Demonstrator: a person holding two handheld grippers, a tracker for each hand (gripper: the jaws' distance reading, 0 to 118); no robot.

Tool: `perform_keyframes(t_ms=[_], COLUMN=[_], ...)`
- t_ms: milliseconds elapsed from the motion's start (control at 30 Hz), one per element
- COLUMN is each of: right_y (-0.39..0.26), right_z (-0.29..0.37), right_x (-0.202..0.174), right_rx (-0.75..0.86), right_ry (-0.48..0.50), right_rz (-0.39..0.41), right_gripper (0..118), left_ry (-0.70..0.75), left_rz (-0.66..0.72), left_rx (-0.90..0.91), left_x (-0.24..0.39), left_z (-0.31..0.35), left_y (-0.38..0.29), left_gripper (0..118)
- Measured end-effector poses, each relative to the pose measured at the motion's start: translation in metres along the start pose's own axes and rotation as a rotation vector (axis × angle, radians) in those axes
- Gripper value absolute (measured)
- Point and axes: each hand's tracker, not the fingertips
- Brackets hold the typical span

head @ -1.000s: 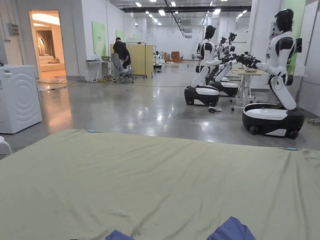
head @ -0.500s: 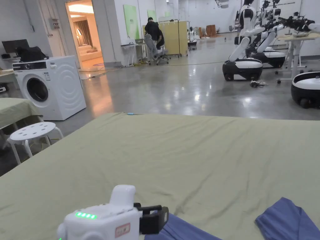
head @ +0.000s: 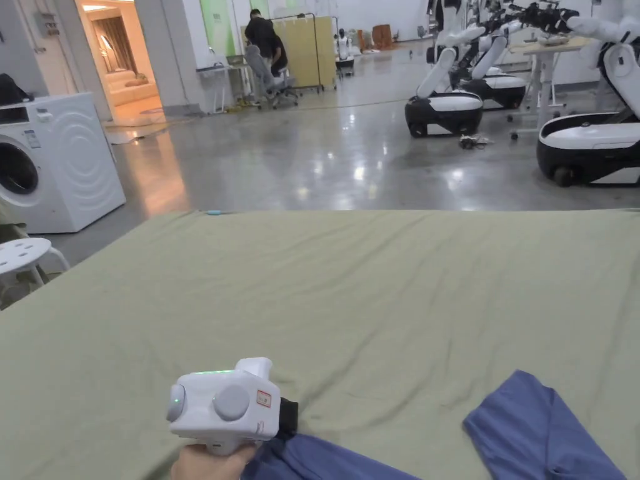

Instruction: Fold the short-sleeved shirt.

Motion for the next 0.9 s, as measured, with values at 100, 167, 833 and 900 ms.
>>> perform_keyframes(t_ms=[100, 167, 833, 900], right_y=[-0.001, -0.001, 0.042, 0.034], right_z=[-0.003, -0.008, -0.278, -0.282], right_x=[0.001, 0.001, 0.061, 0.068], right_rx=[-0.008, -0.01, -0.617, -0.706], right_ry=[0.01, 0.025, 0.02, 0.046], right_rz=[-0.01, -0.034, 0.135, 0.069], right_gripper=[0, 0, 95, 84], left_ry=[-0.008, 0.007, 0.006, 0.0], left_rz=[-0.002, 0.0, -0.055, -0.05], left_rx=[-0.015, -0.026, -0.133, -0.136], left_x=[0.001, 0.007, 0.004, 0.002], left_z=[-0.002, -0.01, -0.015, -0.015], left_y=[0.001, -0.004, 0.01, 0.011], left_gripper=[10, 6, 2, 2])
